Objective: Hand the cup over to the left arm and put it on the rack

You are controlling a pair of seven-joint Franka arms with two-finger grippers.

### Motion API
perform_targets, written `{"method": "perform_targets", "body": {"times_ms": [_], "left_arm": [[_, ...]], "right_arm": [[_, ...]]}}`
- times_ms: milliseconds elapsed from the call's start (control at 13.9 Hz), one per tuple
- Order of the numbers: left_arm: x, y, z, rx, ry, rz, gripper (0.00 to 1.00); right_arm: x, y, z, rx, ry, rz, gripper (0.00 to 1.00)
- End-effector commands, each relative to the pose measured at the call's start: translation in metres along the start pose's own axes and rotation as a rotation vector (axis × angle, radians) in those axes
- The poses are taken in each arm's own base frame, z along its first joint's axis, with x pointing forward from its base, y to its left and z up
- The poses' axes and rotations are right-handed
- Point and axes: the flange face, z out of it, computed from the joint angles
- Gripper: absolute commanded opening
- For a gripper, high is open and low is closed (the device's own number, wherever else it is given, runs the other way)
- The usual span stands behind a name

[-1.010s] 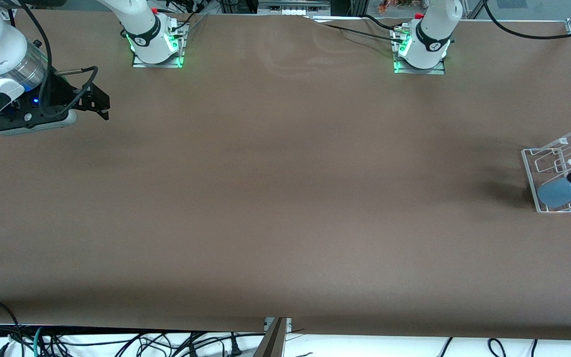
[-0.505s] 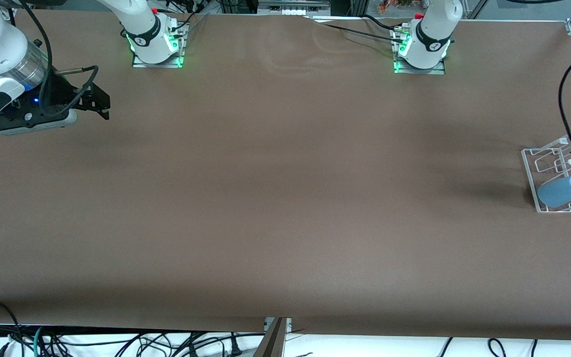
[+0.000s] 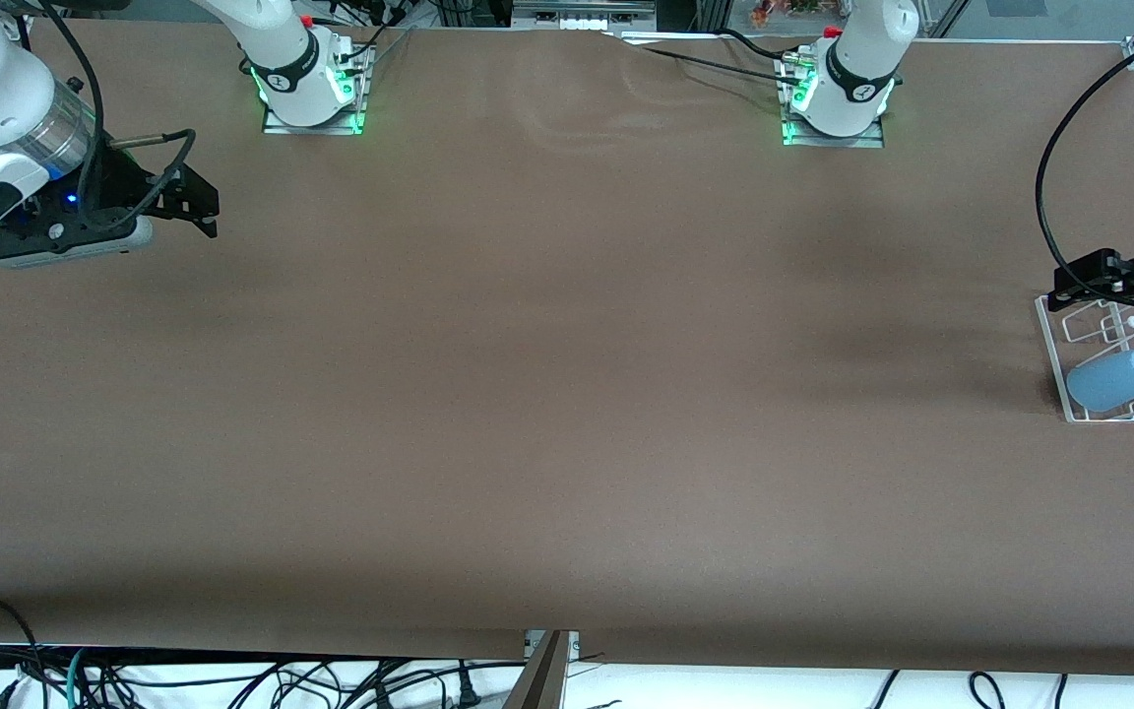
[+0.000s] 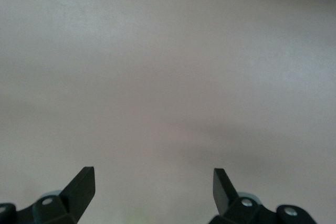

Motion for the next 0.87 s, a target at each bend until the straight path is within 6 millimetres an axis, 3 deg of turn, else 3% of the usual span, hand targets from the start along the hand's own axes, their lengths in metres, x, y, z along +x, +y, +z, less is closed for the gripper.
{"method": "perform_targets", "body": {"times_ms": [0,216,793], "left_arm": [[-0.018,0.016,-0.017,-0.045,-0.007,-0.102,1.0],[-0.024,0.058,-0.025,-0.039,-0.027,-0.151,1.0],[-0.022,0.053,-0.019,-0.001,-0.059,-0.158,1.0]], "right_arm": [[0.001,-0.002,-0.006,0.013,0.009,0.007,0.99],[0.001,-0.002,-0.006,0.013,0.009,0.007,0.99],[0.001,-0.002,-0.005,0.013,0.007,0.007,0.99]]}}
